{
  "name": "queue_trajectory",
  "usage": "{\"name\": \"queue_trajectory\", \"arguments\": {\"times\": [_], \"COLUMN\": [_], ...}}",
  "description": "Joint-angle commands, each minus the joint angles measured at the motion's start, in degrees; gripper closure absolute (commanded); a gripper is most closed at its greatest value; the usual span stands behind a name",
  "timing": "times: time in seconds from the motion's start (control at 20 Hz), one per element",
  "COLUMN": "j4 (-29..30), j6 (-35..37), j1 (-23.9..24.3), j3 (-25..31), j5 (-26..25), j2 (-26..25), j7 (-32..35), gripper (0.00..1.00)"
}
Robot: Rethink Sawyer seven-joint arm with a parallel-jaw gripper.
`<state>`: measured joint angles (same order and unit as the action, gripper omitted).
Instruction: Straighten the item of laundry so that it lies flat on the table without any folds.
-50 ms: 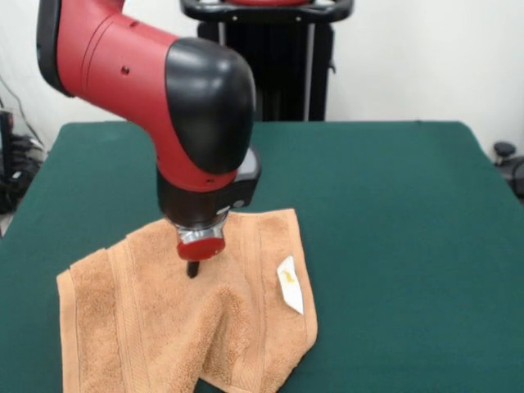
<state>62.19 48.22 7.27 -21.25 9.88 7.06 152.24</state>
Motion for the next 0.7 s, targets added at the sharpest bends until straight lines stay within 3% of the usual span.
{"name": "queue_trajectory", "arguments": {"times": [0.05, 0.4, 0.7], "j4": [2.4, -0.6, 4.7], "j6": [-5.0, -5.5, -11.1], "j1": [-0.4, 0.3, 1.4], "j3": [6.4, 7.1, 9.0], "j5": [0.1, 0.4, 0.3], "j2": [-2.3, -4.9, -2.8], "j7": [3.5, 3.2, 2.1], "gripper": [0.00, 0.00, 0.00]}}
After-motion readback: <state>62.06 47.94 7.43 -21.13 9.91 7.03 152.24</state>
